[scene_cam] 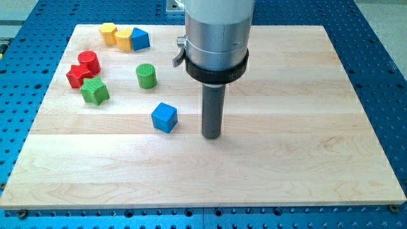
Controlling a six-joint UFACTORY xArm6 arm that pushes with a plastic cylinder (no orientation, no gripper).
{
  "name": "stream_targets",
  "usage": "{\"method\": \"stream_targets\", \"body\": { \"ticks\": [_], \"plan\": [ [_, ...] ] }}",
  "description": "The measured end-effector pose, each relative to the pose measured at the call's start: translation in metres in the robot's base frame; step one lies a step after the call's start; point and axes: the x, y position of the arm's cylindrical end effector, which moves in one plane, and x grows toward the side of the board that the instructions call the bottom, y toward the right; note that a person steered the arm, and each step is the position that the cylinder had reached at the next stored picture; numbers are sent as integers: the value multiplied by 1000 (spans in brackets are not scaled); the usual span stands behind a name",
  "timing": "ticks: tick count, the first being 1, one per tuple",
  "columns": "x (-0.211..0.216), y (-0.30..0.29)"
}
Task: Move your arm to the right of the cube
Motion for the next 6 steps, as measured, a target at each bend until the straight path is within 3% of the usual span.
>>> {"method": "stream_targets", "body": {
  "ticks": [1,3,4,5,6],
  "plan": [
    [-64,-4],
    [-70,-98],
    [-28,-45],
    [-41,-42],
    [-58,-87]
  ]
}}
